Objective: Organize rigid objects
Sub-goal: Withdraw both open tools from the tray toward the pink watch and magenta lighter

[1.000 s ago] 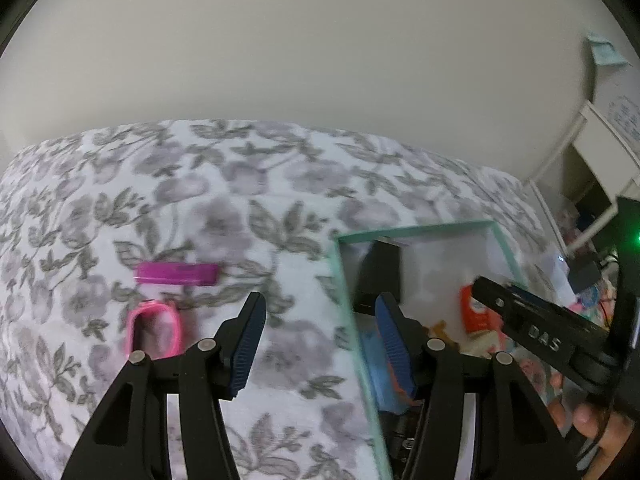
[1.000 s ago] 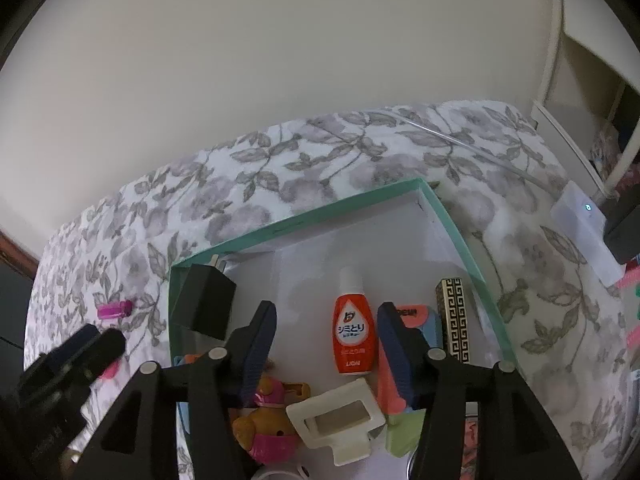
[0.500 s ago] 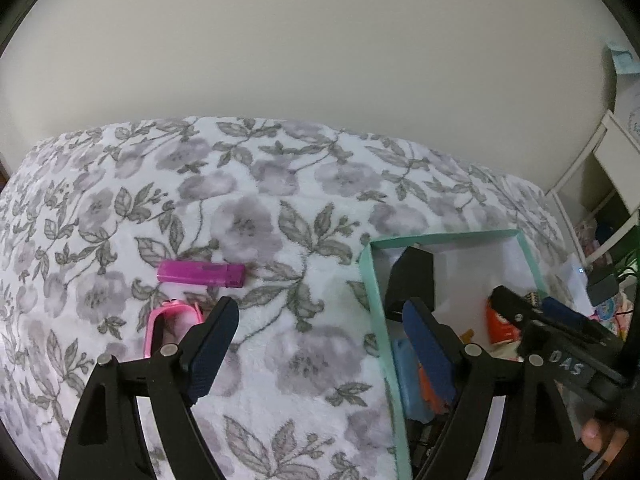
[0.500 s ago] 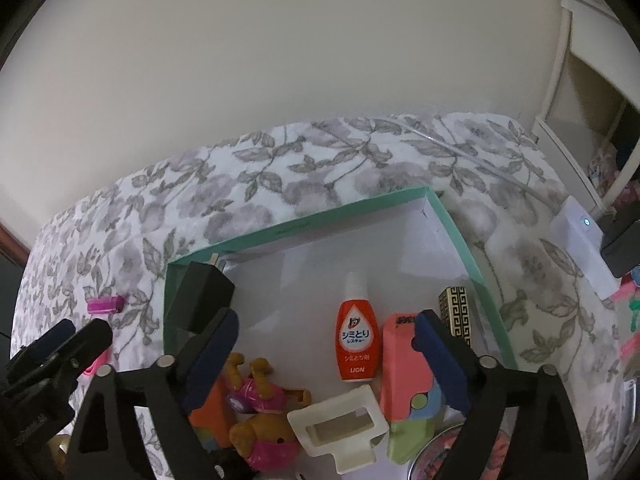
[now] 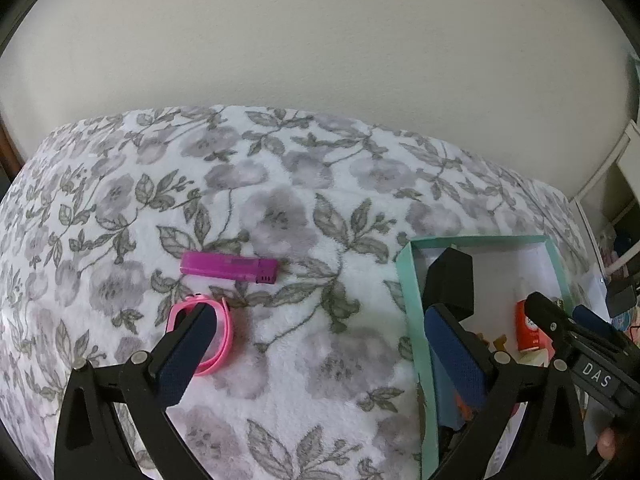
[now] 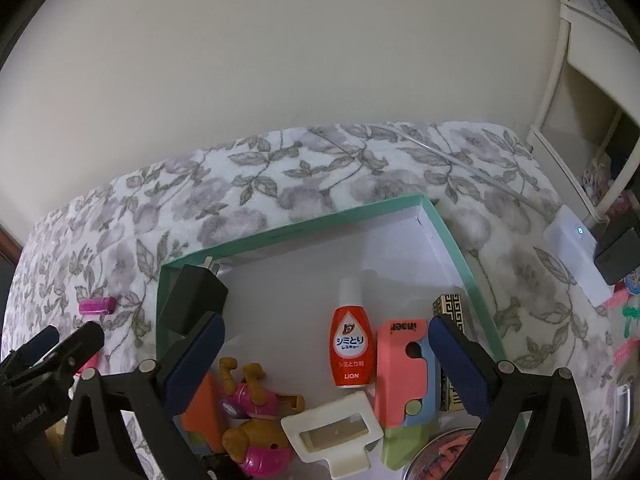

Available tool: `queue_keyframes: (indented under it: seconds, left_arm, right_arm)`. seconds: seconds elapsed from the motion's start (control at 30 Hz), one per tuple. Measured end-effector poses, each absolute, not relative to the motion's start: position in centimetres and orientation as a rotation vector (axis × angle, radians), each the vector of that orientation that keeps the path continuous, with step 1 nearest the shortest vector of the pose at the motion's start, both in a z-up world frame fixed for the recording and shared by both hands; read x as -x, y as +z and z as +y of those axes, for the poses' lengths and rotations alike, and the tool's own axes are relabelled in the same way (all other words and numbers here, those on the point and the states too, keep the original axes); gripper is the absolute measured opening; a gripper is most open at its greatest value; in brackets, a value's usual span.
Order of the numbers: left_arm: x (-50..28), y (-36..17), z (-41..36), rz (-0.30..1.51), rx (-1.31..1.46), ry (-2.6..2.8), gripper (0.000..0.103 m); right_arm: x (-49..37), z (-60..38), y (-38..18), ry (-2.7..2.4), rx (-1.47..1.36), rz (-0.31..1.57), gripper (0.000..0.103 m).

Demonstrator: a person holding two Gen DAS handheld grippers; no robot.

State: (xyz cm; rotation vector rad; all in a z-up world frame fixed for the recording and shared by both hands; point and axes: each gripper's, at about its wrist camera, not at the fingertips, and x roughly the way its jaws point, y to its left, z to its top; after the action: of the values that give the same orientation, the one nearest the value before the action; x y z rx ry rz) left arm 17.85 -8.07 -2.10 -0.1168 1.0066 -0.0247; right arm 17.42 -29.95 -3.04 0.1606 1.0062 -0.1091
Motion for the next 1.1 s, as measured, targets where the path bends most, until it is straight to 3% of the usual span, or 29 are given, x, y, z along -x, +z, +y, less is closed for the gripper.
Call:
queue_keyframes:
  seconds: [0.27,0.7,1.1]
  left_arm:
    - [-18.3,-2.1,-6.0,1.020,0.170,-0.021,0.103]
    - [-18.4,-3.2,4.6,1.058,0.287,0.141,0.103]
    - [-18.9,-6.8,3.8,1.173,0.151,0.164,0.103]
  right_arm:
    - [-17.5,-28.8,-2.9,-0.051,-0.163,1.012,0.103]
    - [-17.6,-20.2,-1.3,0.170,-0.111,0.962,0.103]
    - [-17.1,-15.7,-2.8,0.266,-0.065,0.994,0.103]
